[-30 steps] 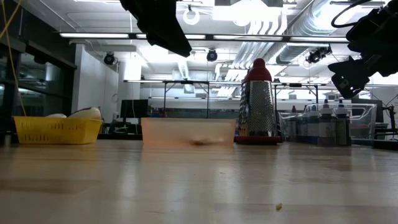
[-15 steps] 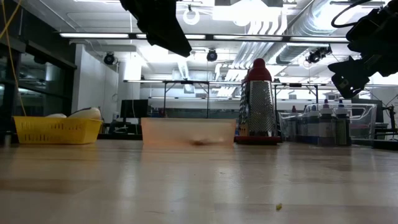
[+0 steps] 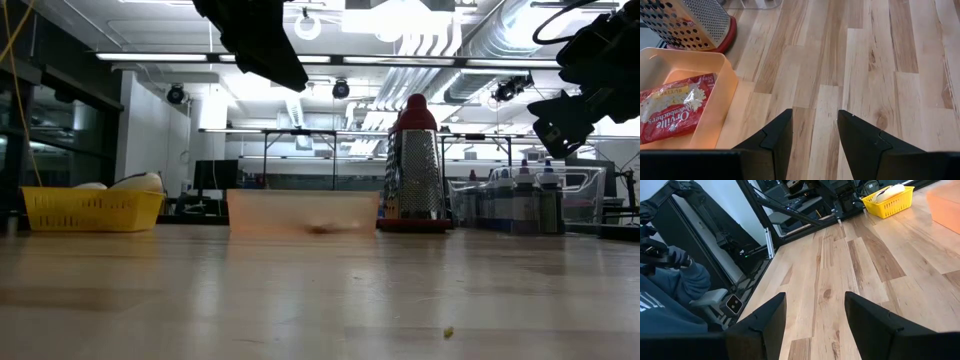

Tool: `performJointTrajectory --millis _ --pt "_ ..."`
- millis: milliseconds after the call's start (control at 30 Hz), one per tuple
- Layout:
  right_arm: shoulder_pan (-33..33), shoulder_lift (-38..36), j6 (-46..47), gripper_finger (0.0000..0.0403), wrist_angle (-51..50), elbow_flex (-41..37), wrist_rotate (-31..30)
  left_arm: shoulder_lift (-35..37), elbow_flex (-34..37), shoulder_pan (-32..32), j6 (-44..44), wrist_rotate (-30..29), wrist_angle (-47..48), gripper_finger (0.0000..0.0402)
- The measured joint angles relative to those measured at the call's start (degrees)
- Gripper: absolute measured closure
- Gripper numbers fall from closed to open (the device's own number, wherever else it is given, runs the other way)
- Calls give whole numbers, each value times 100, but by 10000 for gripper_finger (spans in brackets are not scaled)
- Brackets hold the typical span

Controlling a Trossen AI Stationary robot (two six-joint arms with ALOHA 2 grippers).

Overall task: Pick & Place Food Item
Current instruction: Return to Home Position

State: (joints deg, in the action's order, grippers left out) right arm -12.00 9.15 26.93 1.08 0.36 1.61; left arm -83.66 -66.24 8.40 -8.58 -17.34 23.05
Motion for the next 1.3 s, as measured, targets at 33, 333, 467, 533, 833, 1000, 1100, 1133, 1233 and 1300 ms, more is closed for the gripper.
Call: performJointTrajectory --millis 33,333,467,533,833,1000,1100,1133,1233,1300 --pt "-1 0 -1 213 0 0 0 0 0 0 0 0 2 254" --pt "1 0 1 213 2 0 0 0 0 2 0 0 2 254" --pt "-1 2 -1 213 2 0 0 0 0 0 0 0 1 254" --pt "-1 1 -1 213 2 0 0 0 0 0 0 0 0 254" --pt "0 1 0 213 1 0 0 0 0 2 -54 0 2 254" --pt "0 1 0 213 2 0 1 0 0 0 -176 0 0 254" --pt "1 2 1 213 2 0 0 0 0 0 -188 61 0 254" --pt "1 2 -1 213 2 0 0 0 0 0 -182 130 2 254" --pt "1 2 1 213 2 0 0 0 0 3 -198 288 -19 254" --pt "1 2 1 213 2 0 0 -2 0 40 -207 443 -186 254"
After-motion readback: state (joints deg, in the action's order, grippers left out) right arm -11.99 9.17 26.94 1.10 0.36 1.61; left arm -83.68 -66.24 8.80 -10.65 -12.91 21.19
